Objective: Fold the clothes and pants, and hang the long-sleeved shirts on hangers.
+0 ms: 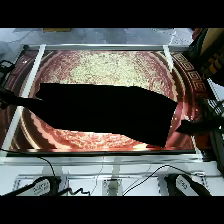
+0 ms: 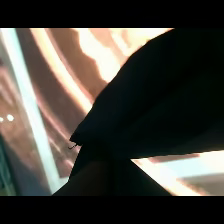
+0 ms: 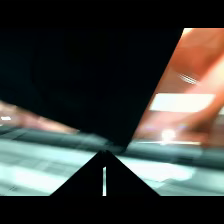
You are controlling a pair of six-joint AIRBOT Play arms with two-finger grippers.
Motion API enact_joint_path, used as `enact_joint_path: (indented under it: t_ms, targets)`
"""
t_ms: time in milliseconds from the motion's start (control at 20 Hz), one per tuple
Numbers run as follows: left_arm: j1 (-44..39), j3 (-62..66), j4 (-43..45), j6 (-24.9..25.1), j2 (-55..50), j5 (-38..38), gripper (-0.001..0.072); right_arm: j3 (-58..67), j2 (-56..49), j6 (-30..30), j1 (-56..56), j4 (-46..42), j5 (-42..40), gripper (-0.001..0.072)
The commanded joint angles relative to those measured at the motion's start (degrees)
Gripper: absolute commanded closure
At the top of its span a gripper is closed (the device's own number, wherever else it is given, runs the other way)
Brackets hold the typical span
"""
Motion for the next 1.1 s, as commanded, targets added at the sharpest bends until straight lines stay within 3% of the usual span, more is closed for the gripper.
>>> enact_joint_path:
  t_ms: [0, 50, 100, 150, 450, 500, 650, 700, 750, 800, 850, 1050]
  targets:
    - [0.00, -0.04, 0.04, 0.04, -2.08, -0.90, 0.0701, -13.51, 8.44, 3.87, -2.89, 4.61, -5.70, 0.0490]
    - [0.00, -0.04, 0.04, 0.02, -2.64, -1.01, 0.0701, -15.76, 8.28, 6.64, -2.89, 4.96, -7.76, 0.0167]
    - [0.00, -0.07, 0.04, 0.00, -3.08, -1.31, 0.0700, -17.40, 7.69, 8.11, -2.89, 4.98, -8.81, 0.0094]
    - [0.00, -0.07, 0.02, 0.00, -3.43, -1.84, 0.0701, -18.73, 6.88, 9.07, -2.89, 4.87, -9.38, 0.0098]
    - [0.00, -0.07, -0.02, -0.02, -3.87, -2.10, 0.0700, -20.31, -3.80, 10.29, -2.89, 9.68, -14.73, 0.0181]
    - [0.00, -0.07, 0.00, -0.02, -3.87, -2.10, 0.0700, -20.31, -6.62, 10.27, -2.89, 11.21, -15.50, 0.0242]
    - [0.00, -0.07, 0.00, -0.02, -3.87, -2.10, 0.0700, -20.31, -15.02, 8.22, -2.89, 15.10, -16.04, 0.0289]
    - [0.00, -0.07, 0.00, -0.02, -3.87, -2.10, 0.0700, -20.26, -16.68, 5.99, -2.89, 17.35, -16.39, 0.0367]
    - [0.00, -0.07, 0.00, -0.02, -3.87, -2.08, 0.0700, -20.17, -17.35, 2.91, -2.89, 19.96, -17.18, 0.0534]
    - [0.00, -0.07, -0.04, -0.02, -3.87, -2.08, 0.0700, -19.96, -17.05, -0.02, -2.89, 22.18, -17.90, 0.0647]
    - [0.00, -0.07, -0.04, -0.02, -3.89, -2.05, 0.0700, -19.10, -16.52, -2.97, -2.89, 24.28, -18.03, 0.0693]
    - [0.00, -0.07, -0.13, -0.02, -4.00, -1.95, 0.0701, -10.36, -13.86, -5.03, -2.89, 27.56, -18.12, 0.0694]
